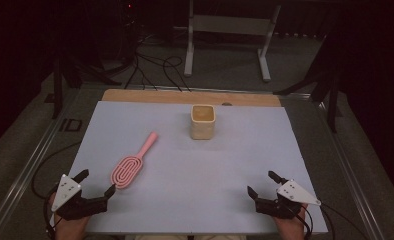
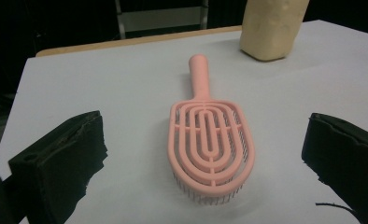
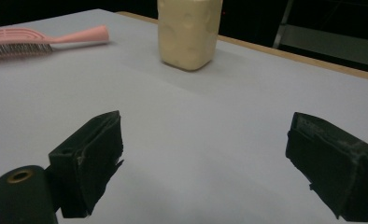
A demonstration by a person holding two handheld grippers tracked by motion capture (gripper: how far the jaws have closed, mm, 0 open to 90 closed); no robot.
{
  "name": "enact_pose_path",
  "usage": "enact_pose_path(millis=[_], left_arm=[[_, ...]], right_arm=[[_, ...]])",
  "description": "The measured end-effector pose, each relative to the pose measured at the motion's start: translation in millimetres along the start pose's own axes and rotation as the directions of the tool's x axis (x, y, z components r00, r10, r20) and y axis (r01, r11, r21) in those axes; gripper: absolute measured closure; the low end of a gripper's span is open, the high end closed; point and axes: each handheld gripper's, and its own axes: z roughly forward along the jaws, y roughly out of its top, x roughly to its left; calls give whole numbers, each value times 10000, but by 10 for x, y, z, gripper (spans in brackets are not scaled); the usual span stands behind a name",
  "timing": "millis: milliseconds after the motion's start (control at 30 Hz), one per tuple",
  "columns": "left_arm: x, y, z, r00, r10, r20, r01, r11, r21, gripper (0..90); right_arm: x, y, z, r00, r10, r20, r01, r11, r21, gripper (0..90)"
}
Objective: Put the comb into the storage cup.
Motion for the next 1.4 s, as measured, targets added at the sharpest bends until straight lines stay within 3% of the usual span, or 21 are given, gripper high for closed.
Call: enact_pose_path(millis=[167, 300, 567, 733, 1000, 1400], left_arm=[[5, -8, 2, 9998, -198, 36, 198, 9998, 39, 2], [-2, -12, 19, 9999, -117, -24, 118, 9997, 203, 2], [-10, -9, 63, 9999, -91, -141, 96, 9992, 386, 3], [-42, 40, 106, 9999, 64, -154, -57, 9990, 454, 6], [-149, 174, 212, 9992, 378, 147, -387, 9972, 647, 27], [-244, 339, 457, 9978, 428, 515, -465, 9963, 728, 58]], right_arm=[[22, -16, -13, 9999, 154, -8, -154, 9997, -204, 107], [29, -35, -10, 9999, 29, 114, -27, 9999, -165, 107], [7, -91, -12, 9992, 385, 122, -384, 9992, -116, 108], [27, -96, 11, 9993, 358, 107, -358, 9994, -35, 108], [76, -82, 43, 9995, 297, 141, -296, 9995, -72, 109], [72, -81, 57, 9993, 305, 226, -303, 9995, -86, 109]])
